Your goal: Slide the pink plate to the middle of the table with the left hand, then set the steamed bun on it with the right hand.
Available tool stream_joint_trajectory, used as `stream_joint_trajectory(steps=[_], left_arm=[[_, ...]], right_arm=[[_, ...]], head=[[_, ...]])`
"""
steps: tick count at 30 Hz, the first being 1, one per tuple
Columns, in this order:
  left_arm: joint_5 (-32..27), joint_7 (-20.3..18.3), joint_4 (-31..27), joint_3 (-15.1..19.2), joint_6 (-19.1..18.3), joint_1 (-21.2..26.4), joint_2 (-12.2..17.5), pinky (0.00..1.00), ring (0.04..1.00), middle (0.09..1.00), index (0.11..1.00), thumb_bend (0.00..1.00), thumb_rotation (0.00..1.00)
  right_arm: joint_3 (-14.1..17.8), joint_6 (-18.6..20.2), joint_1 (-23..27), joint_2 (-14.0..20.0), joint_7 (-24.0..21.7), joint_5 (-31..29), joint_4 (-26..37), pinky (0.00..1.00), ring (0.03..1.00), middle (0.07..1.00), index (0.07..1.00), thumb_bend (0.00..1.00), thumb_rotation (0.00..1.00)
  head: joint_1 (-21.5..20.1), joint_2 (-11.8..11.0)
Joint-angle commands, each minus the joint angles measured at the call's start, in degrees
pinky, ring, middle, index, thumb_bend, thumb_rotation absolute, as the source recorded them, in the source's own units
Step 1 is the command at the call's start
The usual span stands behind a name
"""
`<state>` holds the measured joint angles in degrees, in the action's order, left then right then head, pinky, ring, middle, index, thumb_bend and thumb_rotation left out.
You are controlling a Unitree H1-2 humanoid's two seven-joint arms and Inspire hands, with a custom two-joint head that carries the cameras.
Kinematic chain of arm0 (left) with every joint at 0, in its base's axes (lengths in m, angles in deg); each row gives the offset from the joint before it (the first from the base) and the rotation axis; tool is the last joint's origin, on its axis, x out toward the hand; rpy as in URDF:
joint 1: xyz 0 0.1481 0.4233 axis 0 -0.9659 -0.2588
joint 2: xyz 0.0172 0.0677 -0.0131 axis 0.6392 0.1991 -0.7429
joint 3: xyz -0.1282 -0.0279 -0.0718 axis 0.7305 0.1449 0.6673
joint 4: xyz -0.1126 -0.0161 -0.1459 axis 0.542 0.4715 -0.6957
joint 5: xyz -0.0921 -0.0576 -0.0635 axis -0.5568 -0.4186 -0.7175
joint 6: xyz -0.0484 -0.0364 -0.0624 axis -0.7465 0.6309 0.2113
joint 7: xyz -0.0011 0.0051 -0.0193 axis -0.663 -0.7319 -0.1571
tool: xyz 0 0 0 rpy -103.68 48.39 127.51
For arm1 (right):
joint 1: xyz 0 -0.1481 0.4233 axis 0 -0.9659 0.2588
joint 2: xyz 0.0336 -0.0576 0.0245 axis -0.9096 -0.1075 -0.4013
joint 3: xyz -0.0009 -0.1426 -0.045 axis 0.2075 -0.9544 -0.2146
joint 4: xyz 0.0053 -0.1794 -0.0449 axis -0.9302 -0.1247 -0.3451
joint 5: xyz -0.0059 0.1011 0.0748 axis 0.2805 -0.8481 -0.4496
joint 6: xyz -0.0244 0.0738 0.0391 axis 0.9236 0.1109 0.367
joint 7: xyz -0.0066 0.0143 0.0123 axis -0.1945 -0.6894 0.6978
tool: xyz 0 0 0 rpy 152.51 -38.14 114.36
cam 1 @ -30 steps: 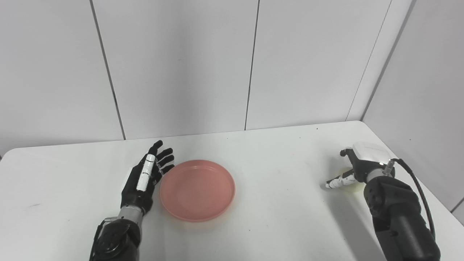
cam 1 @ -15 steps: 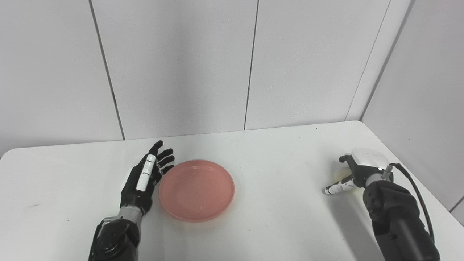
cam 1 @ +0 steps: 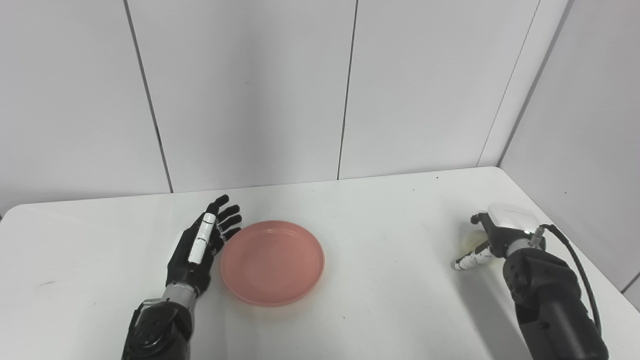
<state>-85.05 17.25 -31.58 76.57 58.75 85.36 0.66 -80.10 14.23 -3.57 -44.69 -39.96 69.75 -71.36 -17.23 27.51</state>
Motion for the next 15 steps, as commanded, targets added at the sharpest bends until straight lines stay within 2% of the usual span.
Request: stream_joint_trajectory(steps=[1, 15], left_arm=[[-0.2, -0.4, 1.0, -0.3, -1.5, 0.4, 0.3, 0.77, 0.814, 0.804, 0.816, 0.73, 0.77], [-0.5, -0.4, 0.1, 0.1, -2.5, 0.1, 0.0, 0.78, 0.81, 0.803, 0.806, 0.73, 0.75]], right_arm=[[0.5, 0.1, 2.1, 2.8, -0.3, 0.9, 1.4, 0.64, 0.821, 0.875, 0.798, 1.0, 0.35], [1.7, 0.1, 1.3, 5.0, 0.5, -2.0, 1.4, 0.65, 0.803, 0.84, 0.771, 1.0, 0.35]], head=[[0.1, 0.0], [0.2, 0.2]])
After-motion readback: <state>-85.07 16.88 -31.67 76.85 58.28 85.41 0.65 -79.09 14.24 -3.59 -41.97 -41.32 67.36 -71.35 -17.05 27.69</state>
